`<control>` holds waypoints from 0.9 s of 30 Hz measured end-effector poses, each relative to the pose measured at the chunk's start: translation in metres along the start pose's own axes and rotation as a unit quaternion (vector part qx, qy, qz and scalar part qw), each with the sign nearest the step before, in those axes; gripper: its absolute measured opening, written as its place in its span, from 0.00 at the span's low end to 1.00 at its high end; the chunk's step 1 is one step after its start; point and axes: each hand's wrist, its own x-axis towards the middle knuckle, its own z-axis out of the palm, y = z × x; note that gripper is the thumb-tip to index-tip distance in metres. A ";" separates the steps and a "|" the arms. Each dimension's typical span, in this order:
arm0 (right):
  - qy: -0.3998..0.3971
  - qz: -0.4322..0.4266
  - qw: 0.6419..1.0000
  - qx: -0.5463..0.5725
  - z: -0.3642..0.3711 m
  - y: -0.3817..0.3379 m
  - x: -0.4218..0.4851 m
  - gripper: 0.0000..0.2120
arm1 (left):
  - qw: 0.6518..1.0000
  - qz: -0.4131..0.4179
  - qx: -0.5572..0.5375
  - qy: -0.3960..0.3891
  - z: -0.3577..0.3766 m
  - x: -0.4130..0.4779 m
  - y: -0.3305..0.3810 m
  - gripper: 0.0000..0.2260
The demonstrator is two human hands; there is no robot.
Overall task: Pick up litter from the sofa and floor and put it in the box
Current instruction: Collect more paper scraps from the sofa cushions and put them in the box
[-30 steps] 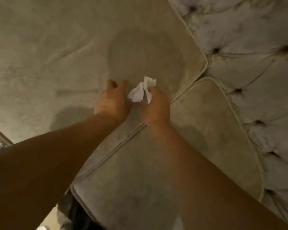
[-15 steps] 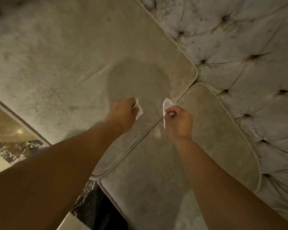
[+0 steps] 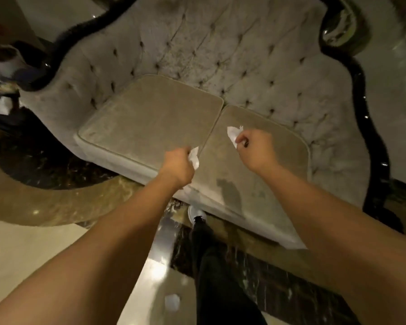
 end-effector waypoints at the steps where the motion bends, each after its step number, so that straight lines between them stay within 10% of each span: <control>1: -0.004 -0.010 1.000 -0.002 -0.020 0.000 -0.044 0.11 | 1.000 0.014 0.010 -0.003 0.002 -0.043 0.014 0.11; 14: -0.074 0.047 0.996 -0.034 -0.187 0.119 -0.286 0.15 | 0.994 0.014 0.015 -0.105 0.063 -0.247 0.179 0.08; 27: 0.087 0.319 0.944 0.017 -0.412 0.510 -0.475 0.14 | 0.879 0.283 0.229 -0.308 0.446 -0.349 0.537 0.14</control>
